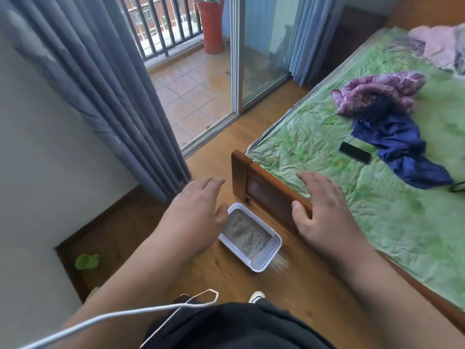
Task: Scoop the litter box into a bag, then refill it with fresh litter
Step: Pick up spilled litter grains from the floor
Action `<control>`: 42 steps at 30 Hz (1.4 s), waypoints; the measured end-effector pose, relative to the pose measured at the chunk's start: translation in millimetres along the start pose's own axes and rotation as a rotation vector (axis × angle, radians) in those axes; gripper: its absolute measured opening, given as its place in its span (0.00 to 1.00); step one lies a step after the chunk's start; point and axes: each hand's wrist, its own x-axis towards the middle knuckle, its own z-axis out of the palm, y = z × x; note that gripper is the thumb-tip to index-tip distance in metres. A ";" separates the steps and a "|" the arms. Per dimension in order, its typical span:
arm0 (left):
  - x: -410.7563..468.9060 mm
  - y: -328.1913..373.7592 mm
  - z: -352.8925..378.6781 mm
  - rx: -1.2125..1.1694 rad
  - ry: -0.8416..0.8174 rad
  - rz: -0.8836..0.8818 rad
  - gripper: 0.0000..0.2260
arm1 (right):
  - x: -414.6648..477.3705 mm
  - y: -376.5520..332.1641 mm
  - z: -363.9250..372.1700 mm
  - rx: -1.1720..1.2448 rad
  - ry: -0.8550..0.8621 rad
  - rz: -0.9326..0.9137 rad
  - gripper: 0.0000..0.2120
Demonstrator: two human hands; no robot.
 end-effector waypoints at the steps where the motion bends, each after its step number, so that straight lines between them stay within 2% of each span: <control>1: 5.2 3.2 1.3 0.006 -0.015 0.022 0.25 | -1.6 2.6 -0.9 0.007 0.008 0.029 0.27; 6: 37.5 12.8 14.9 0.033 -0.116 0.163 0.24 | -17.8 9.3 4.3 -0.011 0.045 0.202 0.26; 14: 62.2 26.7 44.5 0.119 -0.314 0.513 0.25 | -77.3 -2.3 20.3 -0.031 0.188 0.525 0.27; 22: 53.7 47.1 76.0 0.128 -0.414 0.647 0.24 | -117.9 3.3 24.6 -0.045 0.276 0.653 0.26; 28: 40.8 82.3 94.1 0.150 -0.402 0.650 0.25 | -155.2 41.5 10.4 -0.029 0.311 0.654 0.26; 33: 17.7 128.8 135.3 0.143 -0.367 0.555 0.24 | -191.6 108.4 -13.9 -0.016 0.232 0.620 0.26; 38: -10.1 173.5 202.4 0.099 -0.367 0.420 0.22 | -218.9 190.5 -18.2 0.025 0.149 0.592 0.26; 42: -16.6 184.0 279.0 0.111 -0.456 0.408 0.22 | -219.9 255.8 26.0 0.083 0.103 0.652 0.25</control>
